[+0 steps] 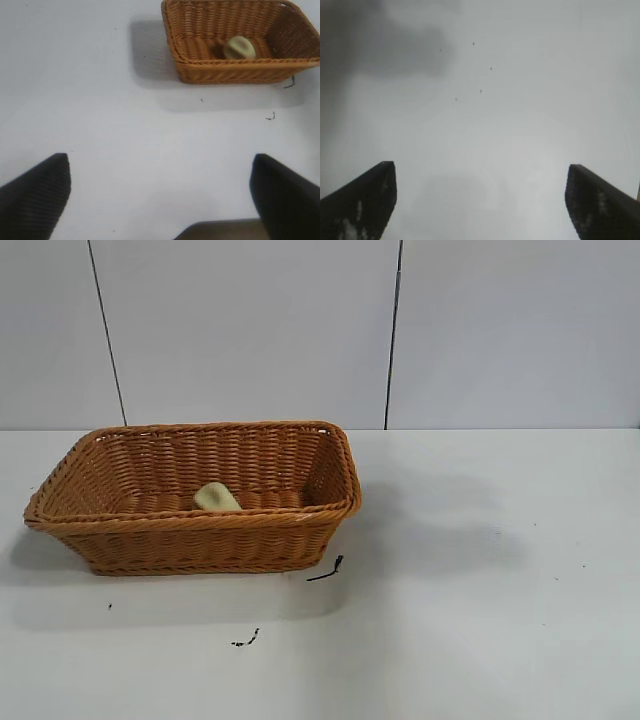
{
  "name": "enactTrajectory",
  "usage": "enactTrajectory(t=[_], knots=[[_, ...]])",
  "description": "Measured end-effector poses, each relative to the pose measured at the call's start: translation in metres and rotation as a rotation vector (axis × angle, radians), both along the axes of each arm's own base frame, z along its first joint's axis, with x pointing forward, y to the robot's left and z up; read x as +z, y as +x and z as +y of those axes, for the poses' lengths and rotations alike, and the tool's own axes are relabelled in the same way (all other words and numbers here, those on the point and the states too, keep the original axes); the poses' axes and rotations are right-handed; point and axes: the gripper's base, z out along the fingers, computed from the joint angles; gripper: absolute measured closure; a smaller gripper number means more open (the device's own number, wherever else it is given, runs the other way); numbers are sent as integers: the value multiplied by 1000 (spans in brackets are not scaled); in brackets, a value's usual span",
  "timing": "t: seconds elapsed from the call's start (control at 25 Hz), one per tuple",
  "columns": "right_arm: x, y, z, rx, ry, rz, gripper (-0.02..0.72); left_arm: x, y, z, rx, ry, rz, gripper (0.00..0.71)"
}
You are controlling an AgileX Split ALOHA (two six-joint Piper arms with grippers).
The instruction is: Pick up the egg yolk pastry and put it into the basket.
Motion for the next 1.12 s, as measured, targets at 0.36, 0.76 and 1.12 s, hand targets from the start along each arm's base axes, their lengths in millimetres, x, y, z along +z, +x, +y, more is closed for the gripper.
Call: enactTrajectory(t=[0.36, 0.76, 1.12], knots=[[-41, -100, 1, 10, 3, -315, 70, 0, 0, 0, 0, 0, 0, 15], [-50, -146, 2, 14, 16, -654, 70, 0, 0, 0, 0, 0, 0, 15], [-50, -156, 3, 15, 19, -713, 70, 0, 0, 0, 0, 0, 0, 15]])
